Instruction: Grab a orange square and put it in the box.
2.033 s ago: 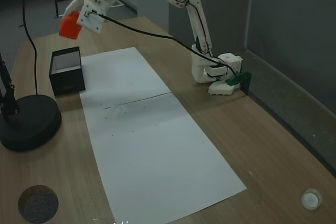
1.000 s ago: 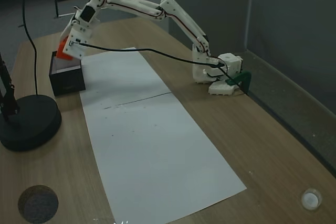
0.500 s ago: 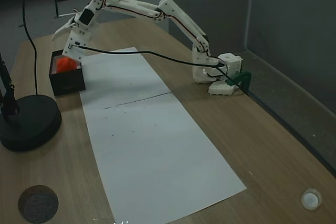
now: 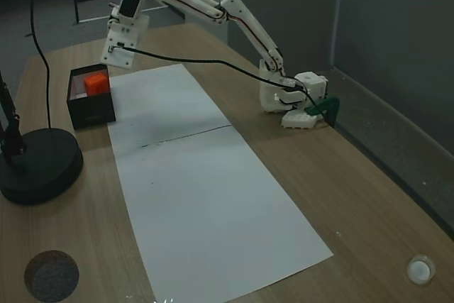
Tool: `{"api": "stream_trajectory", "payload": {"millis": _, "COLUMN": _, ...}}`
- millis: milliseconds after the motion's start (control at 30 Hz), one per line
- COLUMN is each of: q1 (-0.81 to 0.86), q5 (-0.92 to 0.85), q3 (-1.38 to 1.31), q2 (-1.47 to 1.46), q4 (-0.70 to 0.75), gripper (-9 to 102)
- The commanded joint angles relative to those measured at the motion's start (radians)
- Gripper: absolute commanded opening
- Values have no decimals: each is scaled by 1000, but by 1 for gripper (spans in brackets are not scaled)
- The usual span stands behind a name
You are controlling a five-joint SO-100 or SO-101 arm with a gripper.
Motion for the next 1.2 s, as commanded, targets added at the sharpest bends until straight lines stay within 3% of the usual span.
{"api": "stream_trajectory", "payload": {"millis": 0, "q1": -23, "q5": 86, "q3": 32, "q2": 204, "q4": 34, "gripper": 0}}
{"api": "stream_trajectory", "payload": {"millis": 500, "q1": -417, "q5": 204, "q3": 876, "q2": 976, "q4": -14, "gripper": 0}}
{"api": "stream_trajectory", "payload": {"millis": 933, "q1": -433, "q5": 141, "q3": 1703, "q2": 1793, "q4": -376, "gripper": 0}}
{"api": "stream_trajectory", "payload": {"millis": 1167, "q1": -430, "q5": 89, "q3": 1993, "q2": 2137, "q4": -437, "gripper": 0}}
